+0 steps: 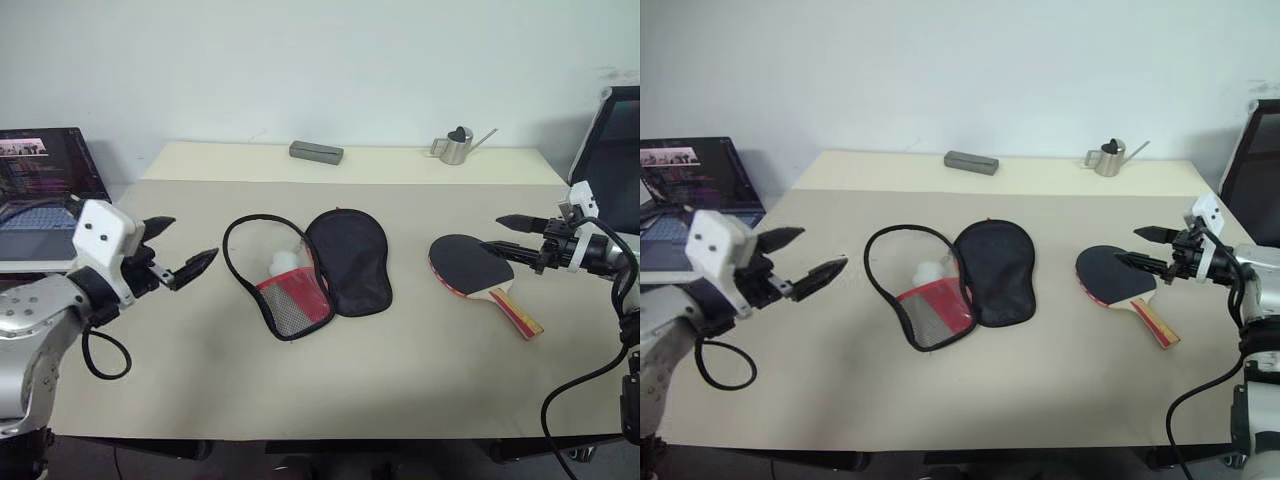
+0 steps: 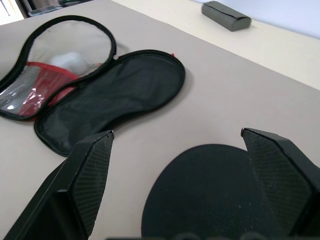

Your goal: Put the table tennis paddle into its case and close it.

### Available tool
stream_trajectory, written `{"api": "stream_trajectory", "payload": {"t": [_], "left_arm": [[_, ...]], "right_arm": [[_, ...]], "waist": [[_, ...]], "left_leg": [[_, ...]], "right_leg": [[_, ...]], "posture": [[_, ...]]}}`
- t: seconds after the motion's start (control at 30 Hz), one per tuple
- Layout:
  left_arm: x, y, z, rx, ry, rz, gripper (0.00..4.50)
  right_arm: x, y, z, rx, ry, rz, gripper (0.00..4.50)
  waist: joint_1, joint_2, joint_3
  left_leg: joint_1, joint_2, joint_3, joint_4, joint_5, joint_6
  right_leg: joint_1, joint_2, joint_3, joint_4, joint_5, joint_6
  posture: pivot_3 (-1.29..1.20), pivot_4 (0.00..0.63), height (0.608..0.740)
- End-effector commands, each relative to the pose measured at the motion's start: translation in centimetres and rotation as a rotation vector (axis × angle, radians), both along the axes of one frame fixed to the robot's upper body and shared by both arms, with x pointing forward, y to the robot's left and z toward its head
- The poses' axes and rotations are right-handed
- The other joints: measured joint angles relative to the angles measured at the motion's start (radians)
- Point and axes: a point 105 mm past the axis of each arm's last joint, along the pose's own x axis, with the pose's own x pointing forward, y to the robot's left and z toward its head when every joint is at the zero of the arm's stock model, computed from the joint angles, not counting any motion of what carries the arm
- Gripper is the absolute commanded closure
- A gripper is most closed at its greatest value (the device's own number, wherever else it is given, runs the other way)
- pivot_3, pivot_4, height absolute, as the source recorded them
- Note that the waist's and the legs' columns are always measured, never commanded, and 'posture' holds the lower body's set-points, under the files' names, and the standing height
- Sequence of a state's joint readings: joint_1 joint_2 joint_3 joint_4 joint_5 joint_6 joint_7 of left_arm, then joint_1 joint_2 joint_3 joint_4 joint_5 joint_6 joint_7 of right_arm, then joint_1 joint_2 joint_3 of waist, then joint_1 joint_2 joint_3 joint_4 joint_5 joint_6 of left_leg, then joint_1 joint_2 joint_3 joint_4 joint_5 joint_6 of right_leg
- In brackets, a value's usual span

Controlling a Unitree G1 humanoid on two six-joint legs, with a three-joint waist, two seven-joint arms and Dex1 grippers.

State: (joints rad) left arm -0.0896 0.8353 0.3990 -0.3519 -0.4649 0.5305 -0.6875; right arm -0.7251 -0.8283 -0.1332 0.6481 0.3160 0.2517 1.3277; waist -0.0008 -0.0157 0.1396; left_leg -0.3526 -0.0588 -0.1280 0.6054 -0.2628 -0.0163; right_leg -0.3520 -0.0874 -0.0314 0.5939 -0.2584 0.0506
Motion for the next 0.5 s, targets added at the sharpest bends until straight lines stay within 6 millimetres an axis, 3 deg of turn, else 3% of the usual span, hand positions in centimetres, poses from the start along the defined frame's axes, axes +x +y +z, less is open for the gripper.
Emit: {"api": "stream_trajectory", "payload": {"t": [0.03, 0.17, 0.37, 0.5], "left_arm": [[0.2, -0.2, 0.3, 0.042, -0.044, -0.004, 0.0], [0.6, -0.1, -0.3, 0.049, -0.052, 0.005, 0.0], [1.2, -0.8, 0.5, -0.014, -0.087, -0.04, 0.0], [0.9, -0.1, 0.9, -0.012, -0.094, -0.046, 0.0]], "right_arm": [[-0.2, -0.3, 0.8, -0.036, -0.028, -0.002, 0.04], [-0.5, 0.1, 0.0, -0.011, -0.023, -0.008, 0.04], [-1.1, 1.1, 1.0, 0.025, -0.029, 0.021, 0.04], [-1.2, 1.4, 1.5, 0.039, -0.032, 0.025, 0.04]], "waist": [[0.0, 0.0, 0.0], [0.001, 0.0, -0.001], [0.001, 0.0, -0.001], [0.001, 0.0, -0.001]], "left_leg": [[0.0, 0.0, 0.0, 0.0, 0.0, 0.0], [0.0, 0.0, 0.0, 0.0, 0.0, 0.0], [0.0, 0.0, 0.0, 0.0, 0.0, 0.0], [0.0, 0.0, 0.0, 0.0, 0.0, 0.0]], "right_leg": [[0.0, 0.0, 0.0, 0.0, 0.0, 0.0], [0.0, 0.0, 0.0, 0.0, 0.0, 0.0], [0.0, 0.0, 0.0, 0.0, 0.0, 0.0], [0.0, 0.0, 0.0, 0.0, 0.0, 0.001]], "posture": [[0.0, 0.15, 0.74], [0.0, 0.15, 0.74], [0.0, 0.15, 0.74], [0.0, 0.15, 0.74]]}}
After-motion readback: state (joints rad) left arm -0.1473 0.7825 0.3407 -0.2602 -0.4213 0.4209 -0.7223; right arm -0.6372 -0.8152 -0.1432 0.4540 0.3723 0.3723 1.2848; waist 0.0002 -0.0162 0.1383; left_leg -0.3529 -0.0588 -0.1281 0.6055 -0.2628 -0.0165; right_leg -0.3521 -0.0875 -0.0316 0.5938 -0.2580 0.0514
